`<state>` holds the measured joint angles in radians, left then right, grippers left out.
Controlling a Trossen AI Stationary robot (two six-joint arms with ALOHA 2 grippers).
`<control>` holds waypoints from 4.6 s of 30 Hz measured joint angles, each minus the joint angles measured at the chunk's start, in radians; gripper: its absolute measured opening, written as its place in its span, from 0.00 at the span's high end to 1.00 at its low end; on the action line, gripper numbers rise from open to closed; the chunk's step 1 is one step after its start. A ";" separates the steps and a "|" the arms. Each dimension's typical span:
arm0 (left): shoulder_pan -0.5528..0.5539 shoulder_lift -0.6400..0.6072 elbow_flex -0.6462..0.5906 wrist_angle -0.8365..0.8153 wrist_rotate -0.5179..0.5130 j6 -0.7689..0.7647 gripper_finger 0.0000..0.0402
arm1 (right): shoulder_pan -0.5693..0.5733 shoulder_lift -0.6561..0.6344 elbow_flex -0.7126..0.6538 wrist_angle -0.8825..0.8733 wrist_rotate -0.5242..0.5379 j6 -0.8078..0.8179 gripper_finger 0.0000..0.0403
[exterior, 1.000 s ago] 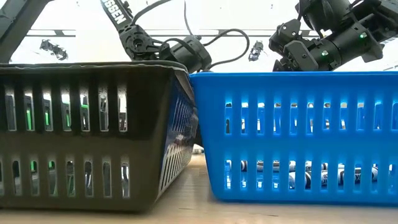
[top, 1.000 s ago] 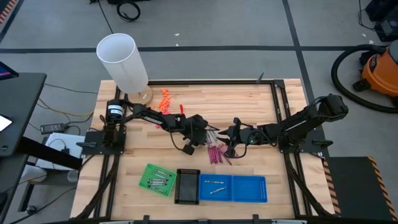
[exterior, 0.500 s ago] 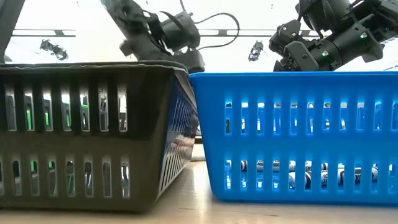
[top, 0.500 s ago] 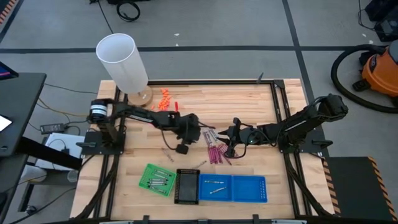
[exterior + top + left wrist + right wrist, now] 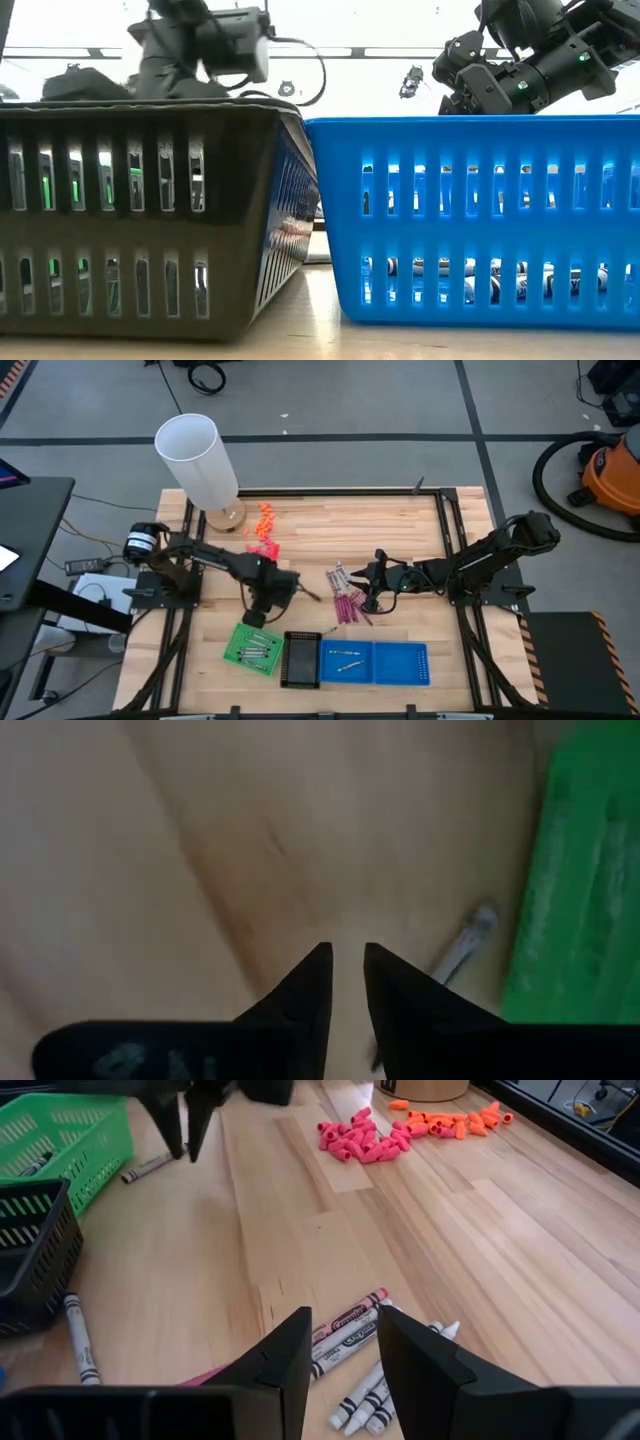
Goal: Sort crayons
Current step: Put the black crayon into the green bin
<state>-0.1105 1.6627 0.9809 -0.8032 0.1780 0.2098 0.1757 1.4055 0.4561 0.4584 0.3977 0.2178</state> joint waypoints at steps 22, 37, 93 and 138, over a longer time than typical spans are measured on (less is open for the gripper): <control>-0.149 -0.002 -0.028 -0.148 -0.070 -0.124 0.82 | 0.006 0.000 0.000 0.017 -0.004 0.008 0.68; -0.296 -0.002 -0.028 -0.151 -0.138 -0.214 0.75 | 0.014 0.000 0.000 0.020 0.001 0.008 0.68; -0.344 -0.012 0.147 -0.458 -0.454 -0.477 0.97 | 0.027 0.000 0.000 0.065 0.002 0.000 0.68; -0.600 -0.209 -0.105 0.254 -0.212 -0.842 0.97 | 0.028 0.000 0.000 0.080 0.001 0.011 0.68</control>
<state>-0.7109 1.4532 0.8760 -0.5491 -0.0342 -0.6324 0.2035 1.4055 0.4561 0.5385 0.3987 0.2283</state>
